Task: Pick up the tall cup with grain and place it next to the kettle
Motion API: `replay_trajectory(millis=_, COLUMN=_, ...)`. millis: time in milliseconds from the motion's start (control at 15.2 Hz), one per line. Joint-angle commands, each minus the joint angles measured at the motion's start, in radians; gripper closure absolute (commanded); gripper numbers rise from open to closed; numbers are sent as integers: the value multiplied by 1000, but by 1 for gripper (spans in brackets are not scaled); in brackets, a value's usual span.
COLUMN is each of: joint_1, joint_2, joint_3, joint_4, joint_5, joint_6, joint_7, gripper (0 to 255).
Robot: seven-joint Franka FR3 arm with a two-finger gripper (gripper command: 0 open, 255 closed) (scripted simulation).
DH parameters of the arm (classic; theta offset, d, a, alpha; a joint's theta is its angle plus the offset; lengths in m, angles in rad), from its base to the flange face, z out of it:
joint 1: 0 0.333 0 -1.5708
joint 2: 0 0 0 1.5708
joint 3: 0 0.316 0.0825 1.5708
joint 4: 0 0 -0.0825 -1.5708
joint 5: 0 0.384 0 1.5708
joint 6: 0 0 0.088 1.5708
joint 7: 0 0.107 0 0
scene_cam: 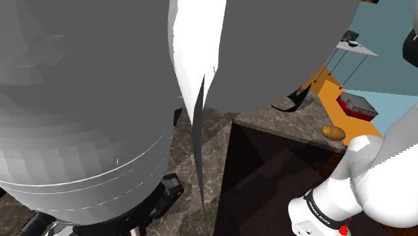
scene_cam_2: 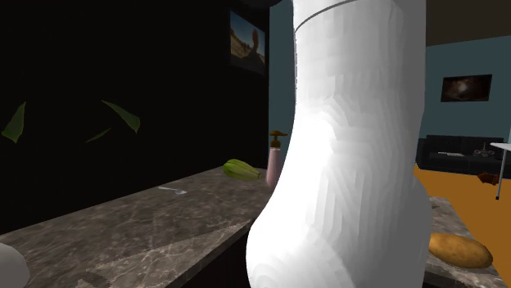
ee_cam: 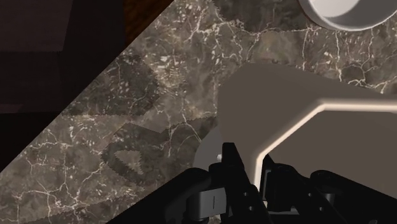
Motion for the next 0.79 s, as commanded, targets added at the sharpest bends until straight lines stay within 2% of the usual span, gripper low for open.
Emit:
replay_trajectory(millis=0, joint_1=0, joint_2=3, joint_3=-1, joint_4=-27, joint_5=-3, joint_6=31, joint_7=1, gripper=255)
replay_trajectory(millis=726, joint_1=5, joint_2=36, joint_3=-3, joint_4=-145, joint_5=-29, joint_6=172, joint_7=17, gripper=255)
